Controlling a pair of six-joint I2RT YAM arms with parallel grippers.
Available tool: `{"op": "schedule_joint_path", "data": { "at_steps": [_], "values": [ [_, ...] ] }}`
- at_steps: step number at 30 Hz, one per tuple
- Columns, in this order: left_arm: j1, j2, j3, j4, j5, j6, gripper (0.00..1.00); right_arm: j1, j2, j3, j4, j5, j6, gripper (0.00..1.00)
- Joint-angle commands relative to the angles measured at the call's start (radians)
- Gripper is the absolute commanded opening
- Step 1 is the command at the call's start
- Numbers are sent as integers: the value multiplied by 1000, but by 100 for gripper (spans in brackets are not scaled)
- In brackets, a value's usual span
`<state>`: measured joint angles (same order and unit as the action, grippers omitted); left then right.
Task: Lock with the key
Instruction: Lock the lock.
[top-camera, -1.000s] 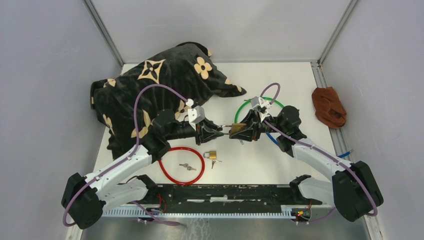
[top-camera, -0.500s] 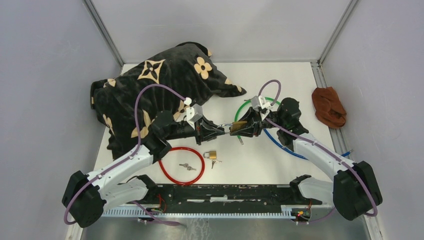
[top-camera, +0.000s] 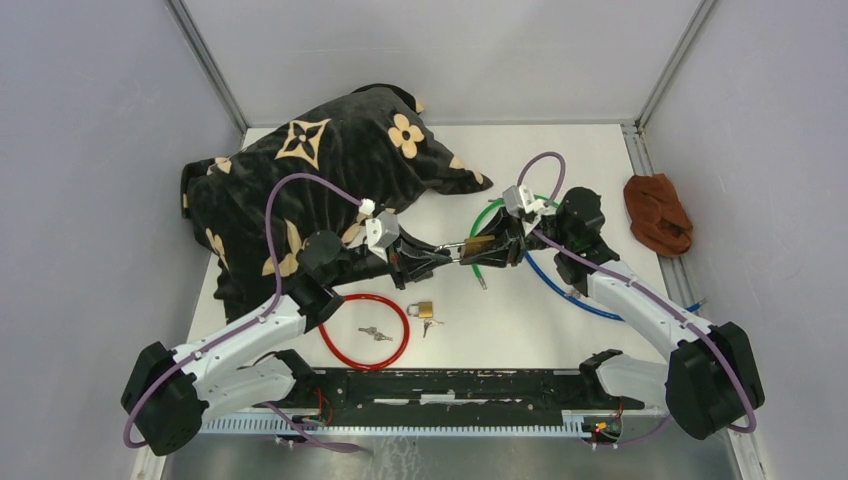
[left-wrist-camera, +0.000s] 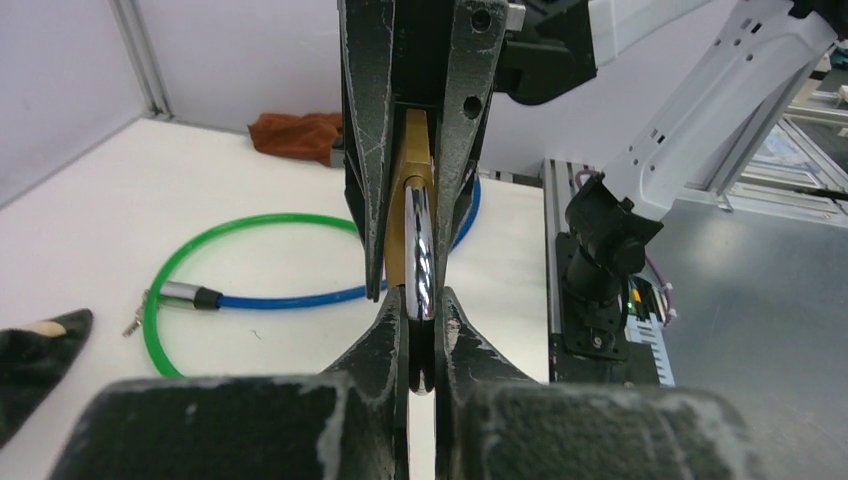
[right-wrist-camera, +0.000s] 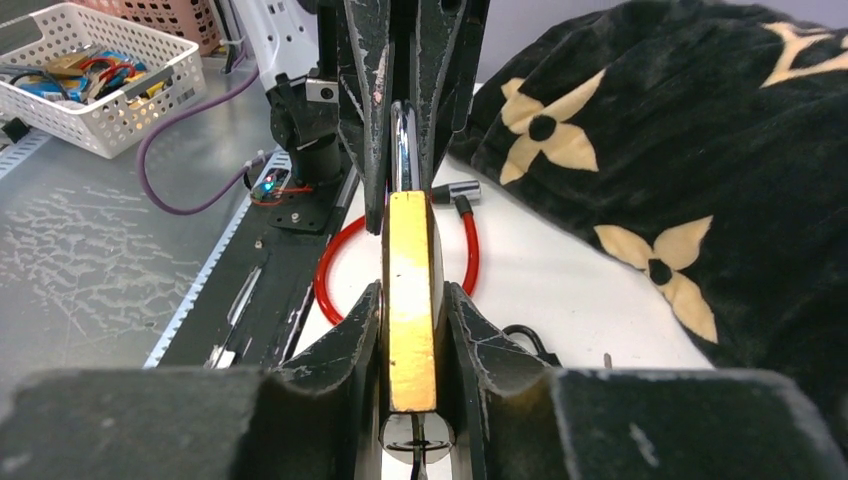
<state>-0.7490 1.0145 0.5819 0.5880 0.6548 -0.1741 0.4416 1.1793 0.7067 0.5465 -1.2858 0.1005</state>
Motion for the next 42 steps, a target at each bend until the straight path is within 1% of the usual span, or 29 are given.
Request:
{"op": "schedule_joint_path", "data": {
  "at_steps": [1, 4, 7, 9, 10, 11, 13, 17, 18, 22, 27, 29, 32, 36, 39, 42],
  "values": [
    [-82, 49, 4, 112, -14, 25, 2, 90, 10, 67, 341, 94, 190, 0],
    [-88, 62, 4, 109, -17, 18, 2, 91, 34, 53, 545, 95, 341, 0],
    [-97, 79, 4, 103, -20, 2, 2, 102, 70, 61, 697, 98, 453, 0],
    [-98, 87, 7, 95, -27, -4, 2, 111, 81, 66, 778, 108, 524, 0],
    [-98, 91, 10, 82, -35, -4, 2, 113, 82, 74, 789, 118, 539, 0],
    [-98, 93, 11, 69, -40, -5, 2, 116, 78, 82, 778, 135, 545, 0],
    [-99, 95, 11, 51, -39, -16, 2, 121, 60, 108, 685, 177, 515, 0],
    [-99, 105, 10, 63, -39, -40, 2, 140, 18, 163, 344, 274, 311, 0],
    [-98, 109, 12, 69, -37, -43, 2, 146, 20, 174, 311, 282, 291, 0],
    [-110, 116, 29, 116, -36, -44, 2, 149, 57, 164, 329, 293, 334, 0],
    [-127, 140, 43, 115, -41, -78, 2, 153, 106, 142, 370, 353, 392, 0],
    [-127, 148, 49, 112, -43, -98, 2, 166, 116, 155, 345, 370, 374, 0],
    [-129, 159, 63, 108, -26, -103, 2, 199, 130, 195, 193, 375, 249, 0],
    [-129, 166, 75, 112, -23, -100, 2, 203, 161, 182, 190, 332, 246, 0],
    [-136, 176, 80, 105, -2, -99, 2, 211, 183, 186, 248, 296, 293, 0],
    [-147, 194, 93, 89, 35, -111, 2, 236, 188, 224, 230, 284, 266, 0]
  ]
}}
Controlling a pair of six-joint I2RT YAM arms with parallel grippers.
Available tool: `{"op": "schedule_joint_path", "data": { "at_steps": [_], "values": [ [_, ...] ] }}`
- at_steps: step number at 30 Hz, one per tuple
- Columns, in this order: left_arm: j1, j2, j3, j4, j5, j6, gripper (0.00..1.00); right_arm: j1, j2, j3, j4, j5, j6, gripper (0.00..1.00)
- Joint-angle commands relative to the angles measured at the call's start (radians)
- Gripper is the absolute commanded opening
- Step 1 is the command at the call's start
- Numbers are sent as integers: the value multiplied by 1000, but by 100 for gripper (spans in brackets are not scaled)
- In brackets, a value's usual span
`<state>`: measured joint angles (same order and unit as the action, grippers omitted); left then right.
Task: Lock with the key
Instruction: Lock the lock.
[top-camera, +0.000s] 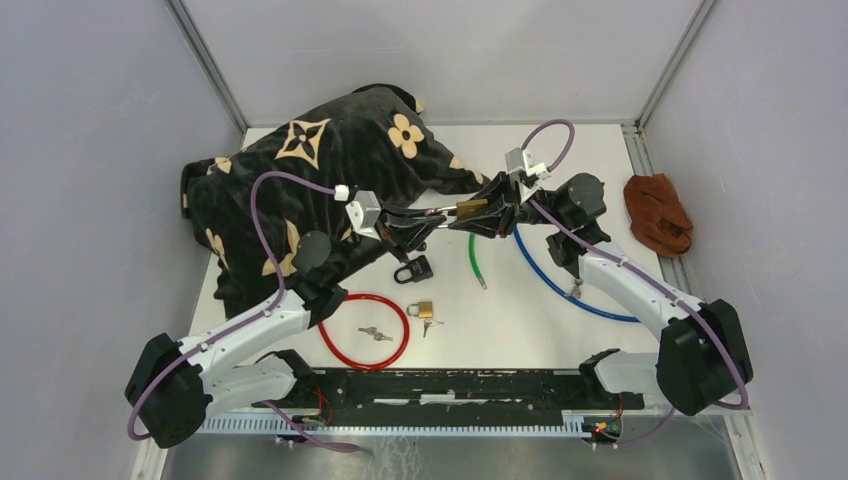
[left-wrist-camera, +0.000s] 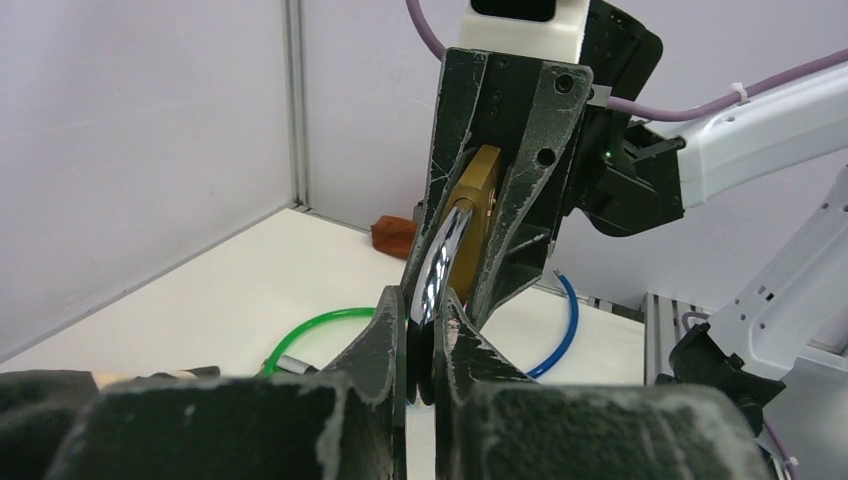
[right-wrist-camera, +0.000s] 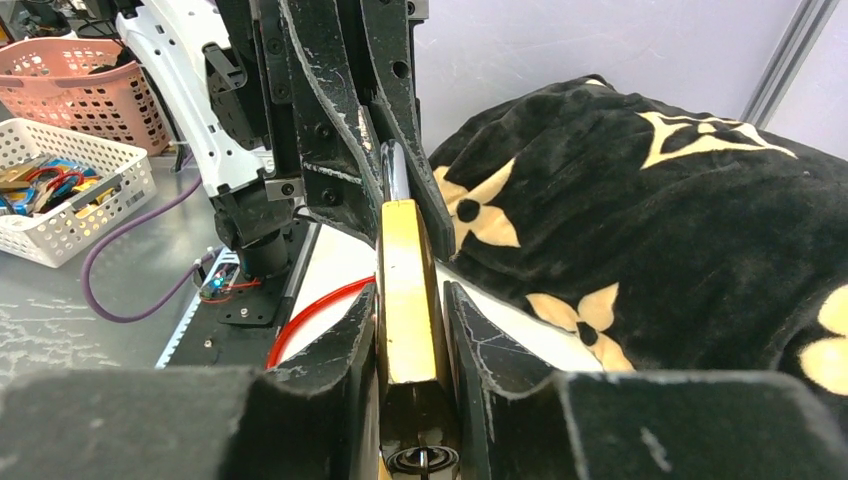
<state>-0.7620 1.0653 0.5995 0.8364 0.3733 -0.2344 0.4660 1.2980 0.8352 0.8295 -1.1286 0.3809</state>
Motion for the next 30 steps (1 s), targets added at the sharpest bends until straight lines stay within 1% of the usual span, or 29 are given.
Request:
{"op": "schedule_joint_path", "data": {
  "at_steps": [1, 6, 7, 10, 13, 22, 30],
  "values": [
    [-136, 149, 80, -162, 330, -55, 2, 219, 73, 117, -85, 116, -43, 0],
    [-143, 157, 92, -179, 366, -58, 2, 247, 82, 165, -225, 80, -163, 0],
    [-142, 155, 94, -184, 369, -56, 2, 247, 84, 162, -230, 71, -169, 0],
    [-152, 160, 100, -184, 388, -44, 2, 257, 103, 162, -221, 38, -170, 0],
    [-168, 167, 110, -198, 402, -21, 2, 270, 138, 179, -222, 33, -178, 0],
    [-178, 173, 120, -216, 416, -16, 2, 315, 189, 224, -221, 15, -186, 0],
    [-188, 170, 120, -218, 421, -2, 2, 333, 227, 212, -178, 3, -161, 0]
  ]
}}
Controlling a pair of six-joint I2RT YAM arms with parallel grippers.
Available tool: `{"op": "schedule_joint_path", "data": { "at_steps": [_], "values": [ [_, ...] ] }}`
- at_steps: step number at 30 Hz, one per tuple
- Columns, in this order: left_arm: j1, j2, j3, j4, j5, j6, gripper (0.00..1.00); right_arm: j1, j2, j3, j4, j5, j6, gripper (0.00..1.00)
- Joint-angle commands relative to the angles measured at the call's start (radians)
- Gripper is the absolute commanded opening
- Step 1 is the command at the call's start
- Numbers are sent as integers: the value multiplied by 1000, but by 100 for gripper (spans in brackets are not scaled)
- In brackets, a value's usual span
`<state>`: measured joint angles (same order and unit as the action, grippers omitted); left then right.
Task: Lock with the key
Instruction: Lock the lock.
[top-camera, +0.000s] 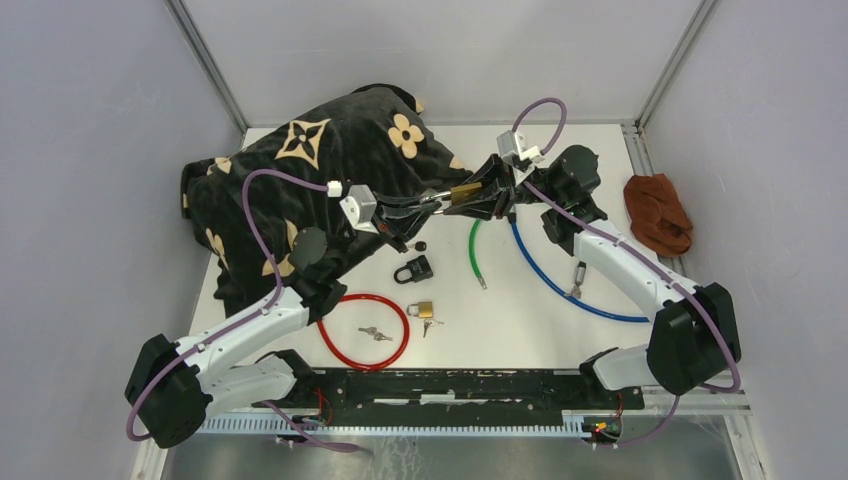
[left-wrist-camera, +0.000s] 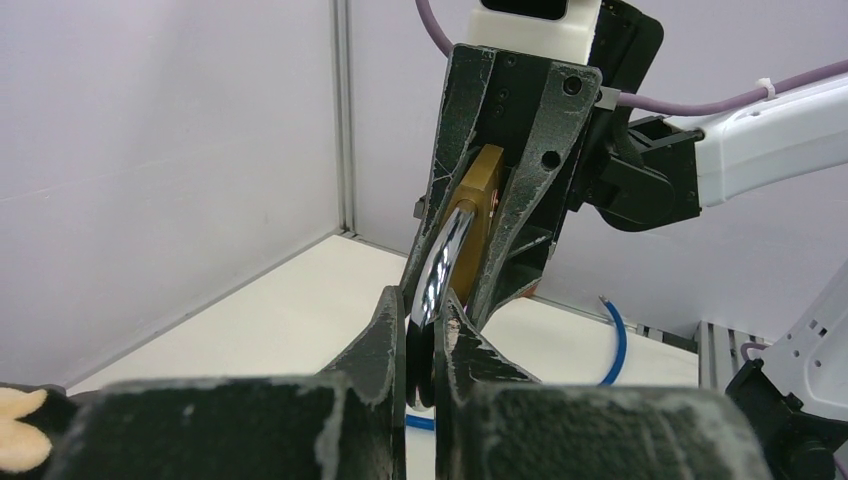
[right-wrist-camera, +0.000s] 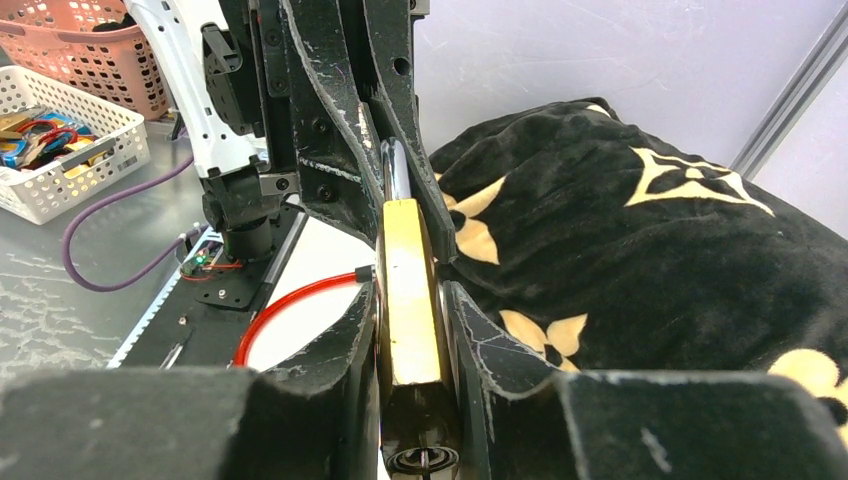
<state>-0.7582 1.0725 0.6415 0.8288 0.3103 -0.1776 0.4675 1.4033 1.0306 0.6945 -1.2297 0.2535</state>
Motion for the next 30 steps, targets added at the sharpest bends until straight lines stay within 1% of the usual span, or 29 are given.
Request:
{"op": "schedule_joint_path", "data": {
  "at_steps": [1, 4, 5, 7, 9, 10, 12, 15, 18, 19, 22, 24, 27, 28, 30],
  "values": [
    [-192, 162, 78, -211, 485, -56, 2, 334, 124, 17, -44, 104, -33, 0],
    [-194, 158, 78, -209, 483, -50, 2, 338, 121, 18, -64, 99, -47, 0],
    [-194, 152, 78, -216, 476, -42, 2, 335, 110, 19, -92, 96, -75, 0],
    [-192, 122, 70, -239, 429, -9, 2, 319, 67, 18, -222, 99, -170, 0],
    [-181, 77, 55, -260, 382, 55, 2, 291, 18, 15, -339, 108, -259, 0],
    [-175, 55, 49, -268, 369, 87, 2, 273, -9, 6, -375, 108, -290, 0],
    [-163, 19, 40, -277, 359, 127, 2, 246, -56, -29, -388, 92, -302, 0],
    [-147, -10, 31, -255, 386, 130, 2, 231, -117, -76, -384, 51, -328, 0],
    [-144, -21, 22, -243, 441, 147, 2, 231, -136, -69, -480, -3, -425, 0],
    [-144, -23, 18, -242, 442, 145, 2, 232, -145, -70, -486, -8, -437, 0],
    [-144, -18, 8, -230, 442, 121, 2, 232, -172, -75, -443, 12, -417, 0],
    [-144, 2, 1, -212, 440, 83, 2, 233, -177, -103, -304, 35, -313, 0],
    [-147, 35, -10, -182, 447, 25, 2, 239, -174, -160, 15, 57, -83, 0],
    [-150, 42, -13, -172, 450, 18, 2, 242, -173, -171, 76, 67, -44, 0],
    [-156, 50, -13, -171, 448, 19, 2, 242, -178, -176, 120, 102, -22, 0]
  ]
}}
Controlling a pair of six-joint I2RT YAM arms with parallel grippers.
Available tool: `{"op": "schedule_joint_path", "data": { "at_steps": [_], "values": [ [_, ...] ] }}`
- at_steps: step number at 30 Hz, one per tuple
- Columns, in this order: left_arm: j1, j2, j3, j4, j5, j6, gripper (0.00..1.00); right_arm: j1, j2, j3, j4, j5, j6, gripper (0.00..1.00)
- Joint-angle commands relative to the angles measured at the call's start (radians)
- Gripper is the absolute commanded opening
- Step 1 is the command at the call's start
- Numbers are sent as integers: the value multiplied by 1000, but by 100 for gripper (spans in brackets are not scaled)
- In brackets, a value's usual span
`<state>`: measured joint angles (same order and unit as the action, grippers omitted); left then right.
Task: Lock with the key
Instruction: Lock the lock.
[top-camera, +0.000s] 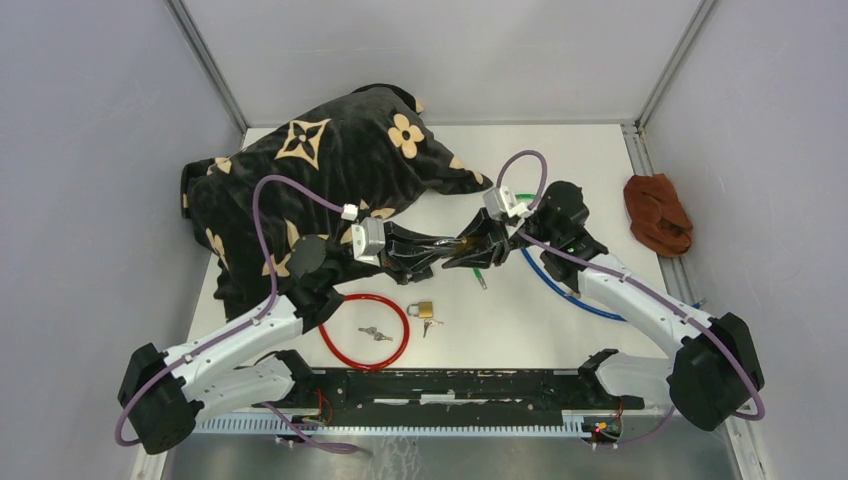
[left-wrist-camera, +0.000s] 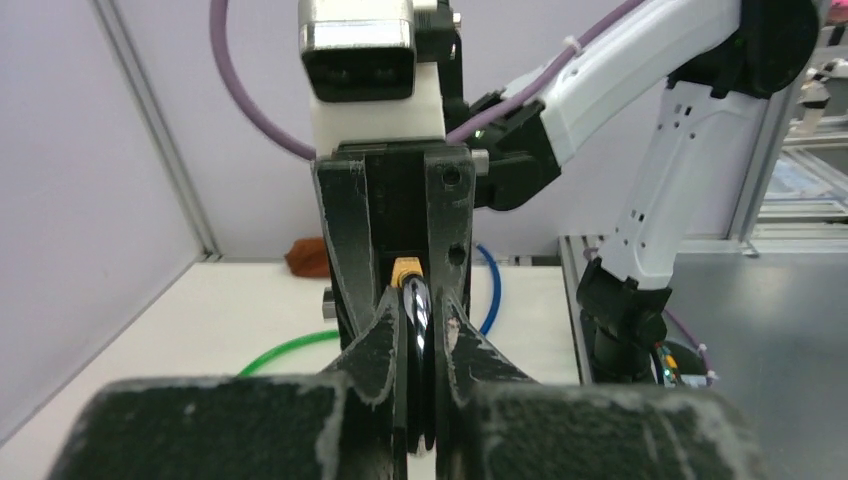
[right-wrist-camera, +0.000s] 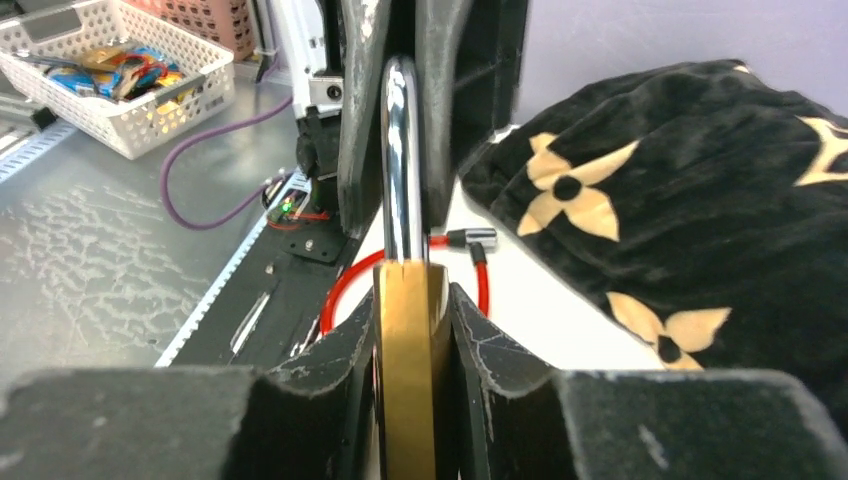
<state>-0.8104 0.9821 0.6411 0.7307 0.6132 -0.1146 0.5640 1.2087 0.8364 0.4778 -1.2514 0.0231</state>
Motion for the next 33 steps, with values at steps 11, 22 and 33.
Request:
{"op": "schedule_joint_path", "data": {
  "at_steps": [11, 22, 33],
  "values": [
    [-33, 105, -57, -247, 81, 34, 2, 93, -106, 60, 193, 308, 143, 0],
    [-89, 195, -169, -146, 69, -71, 2, 93, -79, 142, 147, 387, 141, 0],
    [-135, 306, -130, -148, 72, -82, 2, 63, -49, 239, 61, 398, 52, 0]
  ]
}}
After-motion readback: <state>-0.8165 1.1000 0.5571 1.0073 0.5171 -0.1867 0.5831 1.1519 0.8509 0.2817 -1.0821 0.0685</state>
